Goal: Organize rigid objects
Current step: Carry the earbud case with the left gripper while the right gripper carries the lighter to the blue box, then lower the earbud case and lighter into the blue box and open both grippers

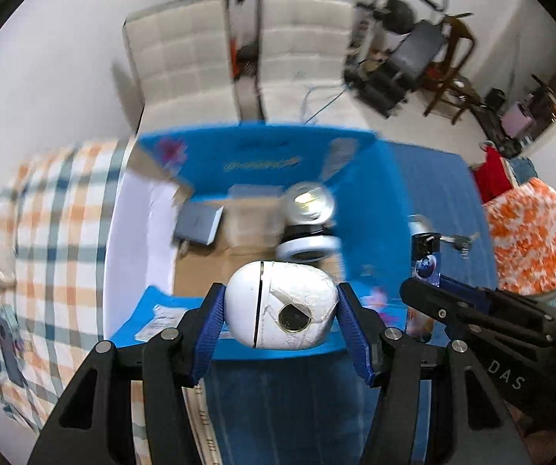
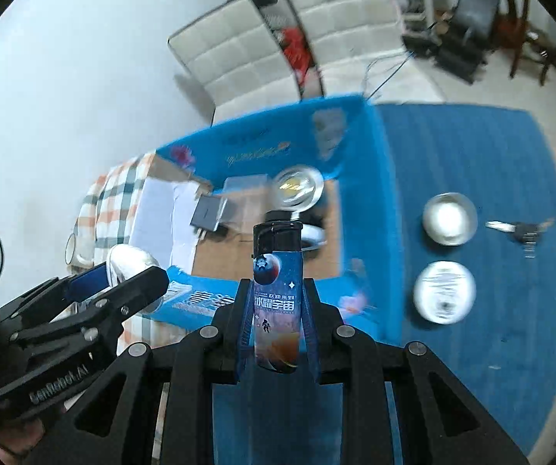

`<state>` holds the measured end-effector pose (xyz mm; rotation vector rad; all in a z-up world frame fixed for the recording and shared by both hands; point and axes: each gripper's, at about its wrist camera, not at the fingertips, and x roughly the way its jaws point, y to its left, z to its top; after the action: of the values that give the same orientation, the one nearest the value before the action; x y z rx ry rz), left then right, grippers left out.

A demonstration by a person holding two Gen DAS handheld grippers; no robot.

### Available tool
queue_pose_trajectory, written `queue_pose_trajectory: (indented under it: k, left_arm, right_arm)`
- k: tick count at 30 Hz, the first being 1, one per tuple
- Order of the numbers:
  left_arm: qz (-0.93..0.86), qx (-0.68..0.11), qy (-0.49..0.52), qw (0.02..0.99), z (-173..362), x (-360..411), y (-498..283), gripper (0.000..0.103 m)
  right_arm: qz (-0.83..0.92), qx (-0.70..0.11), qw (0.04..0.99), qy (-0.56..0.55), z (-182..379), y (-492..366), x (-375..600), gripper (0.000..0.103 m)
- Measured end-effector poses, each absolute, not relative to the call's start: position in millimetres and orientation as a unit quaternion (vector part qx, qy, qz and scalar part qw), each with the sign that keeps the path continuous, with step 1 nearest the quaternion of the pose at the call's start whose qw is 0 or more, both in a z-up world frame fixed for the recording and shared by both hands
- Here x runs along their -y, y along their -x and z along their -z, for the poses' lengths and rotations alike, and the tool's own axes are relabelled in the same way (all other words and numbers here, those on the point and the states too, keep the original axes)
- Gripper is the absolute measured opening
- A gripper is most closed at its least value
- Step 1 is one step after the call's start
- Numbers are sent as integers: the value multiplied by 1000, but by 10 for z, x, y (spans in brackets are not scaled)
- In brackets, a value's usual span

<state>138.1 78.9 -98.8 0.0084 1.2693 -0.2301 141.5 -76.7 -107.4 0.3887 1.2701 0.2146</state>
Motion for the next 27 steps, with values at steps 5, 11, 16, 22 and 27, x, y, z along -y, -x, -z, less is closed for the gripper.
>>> queue_pose_trajectory:
  k: [5, 11, 16, 22, 27]
  left_arm:
    - [98, -657, 32, 746, 1655, -1214, -1809, 54]
    - [102, -693, 26, 713, 2123, -1351, -2070, 55]
    - [96, -710, 31, 696, 2343, -1450, -2194, 55]
    - [94, -744, 36, 661, 2581, -1514, -2260, 55]
    - [97, -751, 10, 653, 2648, -1458, -2235, 55]
  right_arm:
    - [-123, -619, 756, -175, 1602, -1713, 349, 26]
    - [-130, -650, 731, -162, 2120, -1949, 24, 26]
    - [-126, -667, 719, -151, 2372, -2104, -79, 26]
    - [-145, -683, 697, -160, 2618, -2192, -107, 26]
    - [-140, -693, 689, -158, 2771, -2236, -72, 27]
